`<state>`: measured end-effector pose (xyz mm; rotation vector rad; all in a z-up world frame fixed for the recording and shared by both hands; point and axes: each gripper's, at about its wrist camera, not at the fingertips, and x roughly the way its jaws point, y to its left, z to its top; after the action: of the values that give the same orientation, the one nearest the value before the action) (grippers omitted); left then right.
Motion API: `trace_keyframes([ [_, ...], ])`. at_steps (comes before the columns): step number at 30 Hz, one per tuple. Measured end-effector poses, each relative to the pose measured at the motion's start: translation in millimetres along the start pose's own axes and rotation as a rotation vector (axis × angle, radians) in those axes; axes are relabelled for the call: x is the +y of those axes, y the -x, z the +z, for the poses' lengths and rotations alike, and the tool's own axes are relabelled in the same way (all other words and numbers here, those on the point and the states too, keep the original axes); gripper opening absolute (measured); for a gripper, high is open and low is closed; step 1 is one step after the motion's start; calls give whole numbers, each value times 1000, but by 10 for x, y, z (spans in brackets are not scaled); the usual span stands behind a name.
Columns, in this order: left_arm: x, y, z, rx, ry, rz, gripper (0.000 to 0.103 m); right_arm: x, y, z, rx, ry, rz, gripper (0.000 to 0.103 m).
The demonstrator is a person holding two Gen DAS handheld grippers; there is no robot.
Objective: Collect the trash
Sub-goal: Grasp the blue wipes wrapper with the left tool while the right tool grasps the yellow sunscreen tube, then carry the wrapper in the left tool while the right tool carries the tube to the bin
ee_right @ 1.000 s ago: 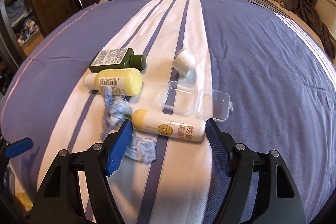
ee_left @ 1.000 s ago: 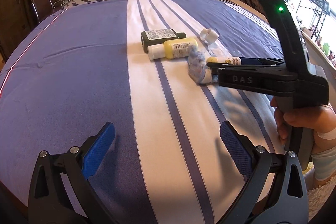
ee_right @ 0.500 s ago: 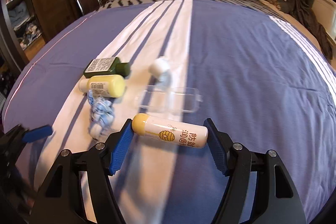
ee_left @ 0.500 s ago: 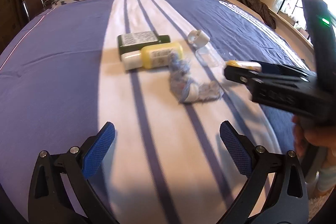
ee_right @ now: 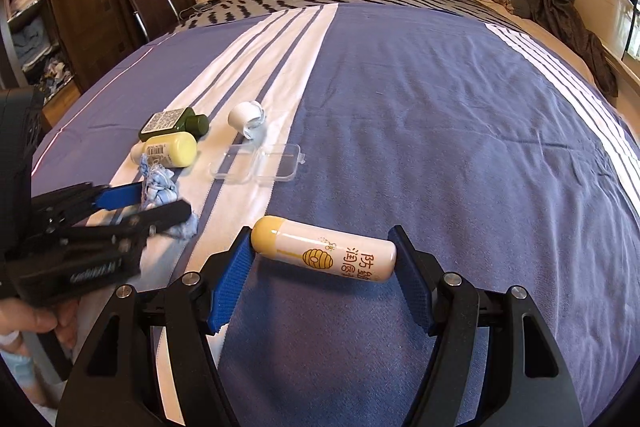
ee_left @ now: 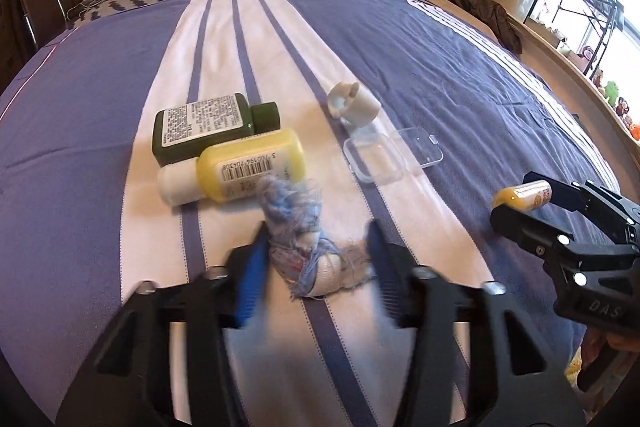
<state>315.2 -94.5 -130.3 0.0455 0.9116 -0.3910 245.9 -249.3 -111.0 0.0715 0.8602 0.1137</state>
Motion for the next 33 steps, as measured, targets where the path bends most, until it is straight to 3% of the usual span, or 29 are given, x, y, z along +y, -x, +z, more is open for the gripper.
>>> trace_keyframes([
  [12, -72, 433, -367, -14, -21, 10, 24, 153, 366, -164, -27, 18, 0, 69],
  [24, -312, 1421, -806, -146, -49, 5, 24, 456, 1102, -498, -102, 40, 14, 69],
  [33, -434, 1888, -1140, -204, -68, 7, 24, 668, 1492, -808, -141, 59, 30, 69],
])
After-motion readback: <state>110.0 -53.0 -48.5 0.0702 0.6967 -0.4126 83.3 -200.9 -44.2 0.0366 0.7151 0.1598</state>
